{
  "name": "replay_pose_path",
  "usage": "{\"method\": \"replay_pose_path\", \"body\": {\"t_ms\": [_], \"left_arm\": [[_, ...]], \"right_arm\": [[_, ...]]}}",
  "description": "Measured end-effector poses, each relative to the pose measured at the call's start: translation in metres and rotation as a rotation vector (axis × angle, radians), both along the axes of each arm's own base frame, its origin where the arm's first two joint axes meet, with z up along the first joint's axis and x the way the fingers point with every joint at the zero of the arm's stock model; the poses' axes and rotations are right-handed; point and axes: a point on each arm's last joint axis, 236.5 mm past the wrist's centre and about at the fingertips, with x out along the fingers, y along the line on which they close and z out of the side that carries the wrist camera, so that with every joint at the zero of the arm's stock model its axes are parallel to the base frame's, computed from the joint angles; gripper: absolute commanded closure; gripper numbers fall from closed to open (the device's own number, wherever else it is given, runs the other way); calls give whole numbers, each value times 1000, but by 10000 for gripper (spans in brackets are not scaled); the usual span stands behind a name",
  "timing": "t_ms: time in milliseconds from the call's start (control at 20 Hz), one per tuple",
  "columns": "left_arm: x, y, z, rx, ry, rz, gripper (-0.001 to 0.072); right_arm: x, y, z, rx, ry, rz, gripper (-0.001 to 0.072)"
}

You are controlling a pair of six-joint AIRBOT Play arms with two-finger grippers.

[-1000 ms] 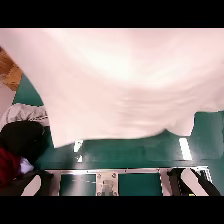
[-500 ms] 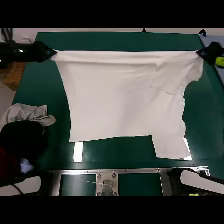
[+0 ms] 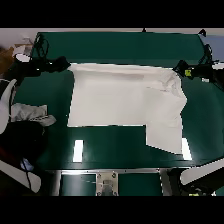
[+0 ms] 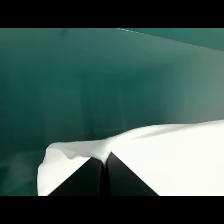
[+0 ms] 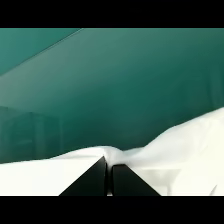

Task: Fold the shirts.

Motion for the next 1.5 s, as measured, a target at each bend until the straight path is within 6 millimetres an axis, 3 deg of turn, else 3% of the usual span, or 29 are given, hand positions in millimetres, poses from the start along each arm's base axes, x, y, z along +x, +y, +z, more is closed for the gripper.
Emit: {"method": "replay_pose_path", "body": {"t_ms": [200, 500, 700, 900, 1400, 1450, 1500], "left_arm": [[-10, -4, -19, 35, 55, -57, 679], [-50, -3, -60, 116, 230, -157, 679], [-68, -7, -83, 141, 299, -186, 679], [-75, -12, -94, 158, 318, -196, 679], [-85, -18, -114, 151, 380, -208, 678], [-87, -20, -116, 149, 388, -218, 654], [-92, -23, -117, 143, 406, -231, 477]], "right_arm": [[-13, -12, -7, -47, 64, 62, 699], [-72, -21, -42, -144, 319, 179, 698], [-98, -21, -64, -163, 429, 215, 697], [-108, -20, -71, -166, 469, 227, 696], [-111, -20, -75, -168, 483, 229, 695], [-111, -20, -75, -170, 484, 230, 624], [-111, -20, -75, -171, 484, 229, 505]]}}
